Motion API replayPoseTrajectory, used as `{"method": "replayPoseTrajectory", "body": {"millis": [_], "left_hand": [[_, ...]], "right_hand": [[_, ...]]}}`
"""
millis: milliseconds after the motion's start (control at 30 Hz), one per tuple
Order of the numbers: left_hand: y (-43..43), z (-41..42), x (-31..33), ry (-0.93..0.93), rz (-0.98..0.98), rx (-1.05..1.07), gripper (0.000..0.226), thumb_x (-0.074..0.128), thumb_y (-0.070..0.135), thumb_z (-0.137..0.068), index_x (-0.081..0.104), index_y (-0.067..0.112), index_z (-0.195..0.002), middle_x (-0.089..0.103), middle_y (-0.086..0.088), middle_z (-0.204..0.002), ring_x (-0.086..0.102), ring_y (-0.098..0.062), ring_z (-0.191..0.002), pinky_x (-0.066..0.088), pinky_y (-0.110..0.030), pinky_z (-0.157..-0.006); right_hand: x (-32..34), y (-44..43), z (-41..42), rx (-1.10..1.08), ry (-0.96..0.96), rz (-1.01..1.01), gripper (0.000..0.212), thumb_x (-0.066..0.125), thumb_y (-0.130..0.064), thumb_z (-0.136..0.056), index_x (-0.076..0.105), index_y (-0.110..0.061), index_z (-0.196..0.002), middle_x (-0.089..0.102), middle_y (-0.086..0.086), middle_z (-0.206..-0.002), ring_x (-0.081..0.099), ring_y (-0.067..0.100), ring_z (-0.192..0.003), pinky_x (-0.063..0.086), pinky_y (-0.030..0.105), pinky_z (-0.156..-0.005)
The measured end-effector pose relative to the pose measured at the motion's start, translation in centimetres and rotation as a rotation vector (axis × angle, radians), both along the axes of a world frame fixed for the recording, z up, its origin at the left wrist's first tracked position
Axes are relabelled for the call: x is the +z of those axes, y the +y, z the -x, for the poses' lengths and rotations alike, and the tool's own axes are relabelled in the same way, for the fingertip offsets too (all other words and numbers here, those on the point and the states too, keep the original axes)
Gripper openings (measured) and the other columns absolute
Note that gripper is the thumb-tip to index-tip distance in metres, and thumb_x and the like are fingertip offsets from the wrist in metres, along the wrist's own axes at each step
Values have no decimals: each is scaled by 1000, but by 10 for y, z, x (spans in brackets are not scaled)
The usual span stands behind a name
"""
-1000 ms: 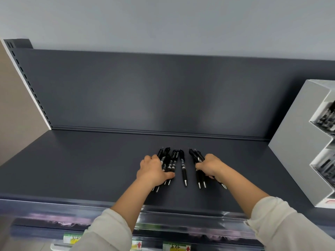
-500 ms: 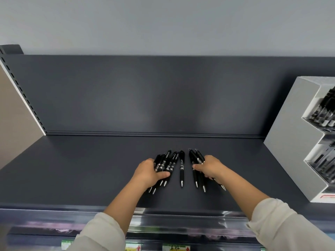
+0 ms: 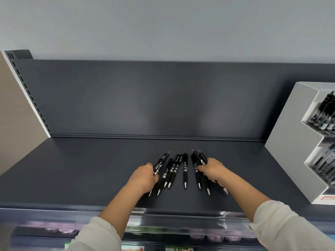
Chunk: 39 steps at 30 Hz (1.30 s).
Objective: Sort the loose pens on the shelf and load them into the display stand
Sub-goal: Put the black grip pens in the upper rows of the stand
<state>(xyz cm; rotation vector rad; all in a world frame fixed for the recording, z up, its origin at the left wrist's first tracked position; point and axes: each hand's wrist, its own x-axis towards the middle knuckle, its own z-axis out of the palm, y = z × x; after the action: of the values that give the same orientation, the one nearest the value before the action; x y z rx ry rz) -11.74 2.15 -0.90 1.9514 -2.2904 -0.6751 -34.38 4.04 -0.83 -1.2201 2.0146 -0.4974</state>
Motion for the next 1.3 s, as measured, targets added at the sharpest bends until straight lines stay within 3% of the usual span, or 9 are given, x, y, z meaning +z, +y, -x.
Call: {"method": "replayPoseTrajectory", "body": {"millis": [100, 367, 467, 600, 767, 867, 967, 1067, 1300], "left_hand": [[2, -2, 5, -87, -20, -5, 25, 47, 23, -95, 47, 4, -111, 53, -9, -99, 52, -23, -87, 40, -29, -70], [0, -20, 9, -249, -53, 79, 37, 50, 18, -93, 41, -1, -123, 54, -15, -122, 56, -29, -109, 46, -31, -82], [2, -24, 9, -178, -55, 116, 32, 46, 18, -94, 42, -1, -120, 55, -14, -113, 57, -28, -101, 42, -31, -73], [4, -24, 8, 44, -11, 167, 25, 44, 21, -95, 43, 0, -110, 54, -17, -112, 53, -29, -95, 38, -30, -71], [9, -15, 13, 353, 59, 189, 23, 53, 29, -94, 44, 8, -95, 54, -8, -94, 49, -19, -76, 38, -28, -62], [13, -13, 16, 456, 30, 217, 52, 65, 47, -83, 49, 7, -113, 57, -7, -105, 54, -22, -92, 42, -24, -63], [14, -16, 15, 482, 35, 238, 70, 69, 49, -77, 46, 7, -128, 56, -10, -124, 53, -25, -110, 47, -32, -88], [16, -18, 15, 478, 19, 253, 87, 70, 49, -77, 31, 7, -142, 45, -12, -141, 44, -28, -128, 41, -37, -100], [14, -12, 9, 413, -38, 215, 88, 71, 52, -75, 34, 7, -140, 47, -10, -139, 48, -27, -123, 46, -33, -95]], "right_hand": [[2, 0, 0, 0, 7, 3, 12, 47, -19, -94, 45, -7, -96, 50, 8, -77, 44, 17, -59, 37, 26, -49], [0, 3, 12, -87, -65, 95, 11, 42, -12, -93, 43, -5, -101, 53, 9, -73, 50, 19, -58, 41, 28, -51], [1, 5, 14, -91, -42, 116, 7, 47, -13, -91, 44, -7, -94, 50, 9, -71, 46, 19, -54, 38, 27, -48], [6, 6, 13, -74, 37, 112, 34, 64, -37, -86, 42, -12, -77, 51, 7, -69, 46, 20, -53, 38, 26, -50], [6, -1, -6, -34, 110, 90, 50, 69, -53, -77, 39, -14, -69, 50, 3, -67, 49, 20, -58, 43, 29, -60], [7, -2, -24, -3, 150, 43, 53, 65, -61, -75, 41, -14, -70, 51, 1, -70, 54, 21, -68, 43, 29, -63], [9, -2, -40, 38, 245, 3, 50, 68, -60, -73, 44, -17, -76, 52, -2, -80, 56, 22, -82, 45, 30, -66], [11, -5, -47, 63, 299, -31, 41, 71, -48, -75, 45, -17, -77, 53, -1, -83, 56, 22, -82, 44, 30, -66], [15, -8, -40, 67, 314, -59, 30, 60, -34, -84, 41, -16, -69, 47, -1, -73, 51, 21, -74, 37, 26, -56]]}}
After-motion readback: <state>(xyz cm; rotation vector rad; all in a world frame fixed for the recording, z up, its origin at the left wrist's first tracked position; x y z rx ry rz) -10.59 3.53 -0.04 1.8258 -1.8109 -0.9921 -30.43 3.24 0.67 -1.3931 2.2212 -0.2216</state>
